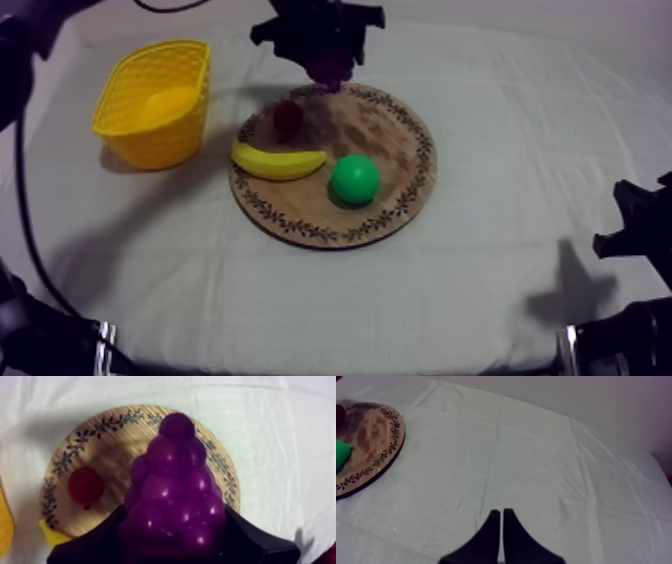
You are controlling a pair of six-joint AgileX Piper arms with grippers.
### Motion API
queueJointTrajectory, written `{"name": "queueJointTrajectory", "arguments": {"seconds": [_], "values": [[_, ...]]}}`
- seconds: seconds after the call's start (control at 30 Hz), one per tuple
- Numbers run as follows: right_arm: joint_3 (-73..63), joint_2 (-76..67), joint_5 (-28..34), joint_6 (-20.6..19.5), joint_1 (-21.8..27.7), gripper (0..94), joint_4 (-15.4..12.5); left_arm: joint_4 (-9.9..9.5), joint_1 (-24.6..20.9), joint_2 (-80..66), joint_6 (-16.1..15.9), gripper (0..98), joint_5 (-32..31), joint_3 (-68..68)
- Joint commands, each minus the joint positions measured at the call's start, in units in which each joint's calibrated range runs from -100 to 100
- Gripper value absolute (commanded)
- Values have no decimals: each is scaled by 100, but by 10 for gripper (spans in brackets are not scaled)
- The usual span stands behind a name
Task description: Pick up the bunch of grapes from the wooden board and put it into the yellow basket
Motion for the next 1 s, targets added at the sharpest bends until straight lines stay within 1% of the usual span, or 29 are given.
{"name": "queueJointTrajectory", "arguments": {"seconds": [0.0,0.2,0.43,0.63,0.77,0.97], "values": [[-1,-2,-3,0,-1,5,0,-18,12,-667,-39,549,-54,480],[-1,-2,-3,0,-1,5,0,-38,33,-1748,-235,543,-217,1437],[-1,-2,-3,0,-1,5,0,-48,87,-2800,-581,545,-285,2448],[-1,-2,-3,0,-1,5,0,-100,120,-3539,-703,543,-518,3503],[-1,-2,-3,0,-1,5,0,-74,-60,-3915,-757,541,-711,4167],[-1,-2,-3,0,-1,5,0,14,-610,-4310,-941,540,-821,4813]]}}
